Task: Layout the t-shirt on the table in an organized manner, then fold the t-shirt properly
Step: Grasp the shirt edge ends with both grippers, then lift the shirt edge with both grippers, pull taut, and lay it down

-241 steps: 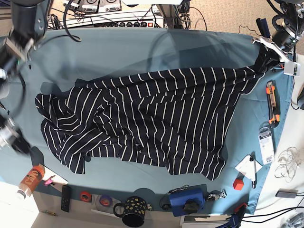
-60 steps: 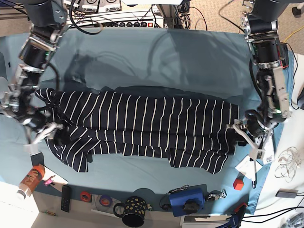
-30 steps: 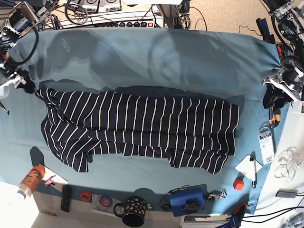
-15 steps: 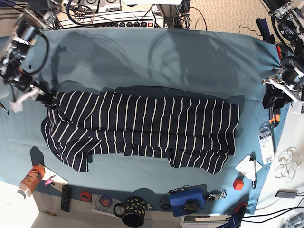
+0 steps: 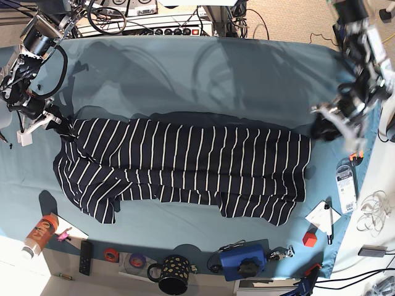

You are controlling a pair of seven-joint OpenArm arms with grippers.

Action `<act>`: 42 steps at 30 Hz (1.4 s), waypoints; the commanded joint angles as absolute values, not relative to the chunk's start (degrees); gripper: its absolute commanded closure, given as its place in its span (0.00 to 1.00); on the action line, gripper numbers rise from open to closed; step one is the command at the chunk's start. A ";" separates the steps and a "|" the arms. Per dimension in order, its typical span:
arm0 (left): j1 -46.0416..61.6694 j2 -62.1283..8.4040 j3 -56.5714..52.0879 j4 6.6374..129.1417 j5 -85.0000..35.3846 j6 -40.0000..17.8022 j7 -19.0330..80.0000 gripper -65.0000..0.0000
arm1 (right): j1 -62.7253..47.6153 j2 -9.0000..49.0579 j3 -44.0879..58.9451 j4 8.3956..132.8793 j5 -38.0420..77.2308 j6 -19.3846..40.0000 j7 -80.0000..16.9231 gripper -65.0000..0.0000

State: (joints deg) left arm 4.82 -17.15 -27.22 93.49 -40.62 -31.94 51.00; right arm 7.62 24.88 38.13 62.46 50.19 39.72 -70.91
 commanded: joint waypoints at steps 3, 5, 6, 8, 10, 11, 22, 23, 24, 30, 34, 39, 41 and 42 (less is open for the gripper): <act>2.07 -17.96 -26.09 92.38 -41.52 -33.10 48.88 0.58 | 8.58 26.37 38.35 63.29 51.13 40.00 -70.67 1.00; 0.58 -17.96 -26.04 91.02 -39.81 -33.10 48.84 0.58 | 8.58 26.37 38.35 63.29 51.11 40.00 -71.31 1.00; -0.05 -17.93 -26.04 90.37 -38.26 -33.10 48.84 0.58 | 8.58 26.37 38.35 63.29 51.11 40.00 -71.61 1.00; -0.93 -17.96 -26.04 89.06 -35.48 -33.19 48.86 0.58 | 8.58 26.37 38.35 63.29 51.11 40.00 -72.03 1.00; -1.15 -17.93 -26.02 87.72 -35.44 -35.35 48.82 0.58 | 8.58 26.39 38.35 63.29 51.13 40.00 -72.01 1.00; -1.13 -17.91 -25.98 87.07 -35.83 -36.73 48.86 0.58 | 8.58 26.37 38.35 63.29 51.13 40.00 -72.01 1.00; -1.19 -17.76 -25.98 82.72 -36.23 -37.58 44.88 0.58 | 8.58 26.35 38.35 63.29 51.18 40.00 -72.01 1.00; -1.30 -17.76 -25.98 82.43 -36.18 -37.56 44.99 0.58 | 8.60 26.37 38.35 63.29 51.16 40.00 -72.01 1.00; -1.28 -17.74 -25.98 82.28 -36.21 -37.56 44.97 0.58 | 8.60 26.35 38.35 63.29 51.18 40.00 -71.99 1.00; -2.04 -15.75 -25.98 82.24 -36.10 -37.58 44.97 0.58 | 8.60 26.35 38.35 63.29 51.46 40.00 -72.01 1.00; -3.55 -13.93 -25.98 82.24 -35.00 -37.56 45.12 0.58 | 8.60 26.37 38.35 63.29 51.59 40.00 -72.01 1.00; -4.12 -13.54 -26.00 82.24 -32.53 -33.80 48.82 0.71 | 8.58 26.46 38.35 63.31 51.59 40.00 -72.03 1.00; -4.12 -13.56 -26.00 82.24 -32.53 -31.97 52.86 0.91 | 8.58 26.96 38.37 63.33 51.96 40.00 -72.03 1.00; -4.12 -13.56 -26.00 82.24 -32.62 -31.35 54.89 1.00 | 8.58 27.42 38.37 63.33 52.86 40.00 -72.27 1.00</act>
State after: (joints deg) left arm -3.36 -12.88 -25.85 81.36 -32.40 -31.44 55.29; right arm 7.62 25.52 38.11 62.46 51.59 39.75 -72.90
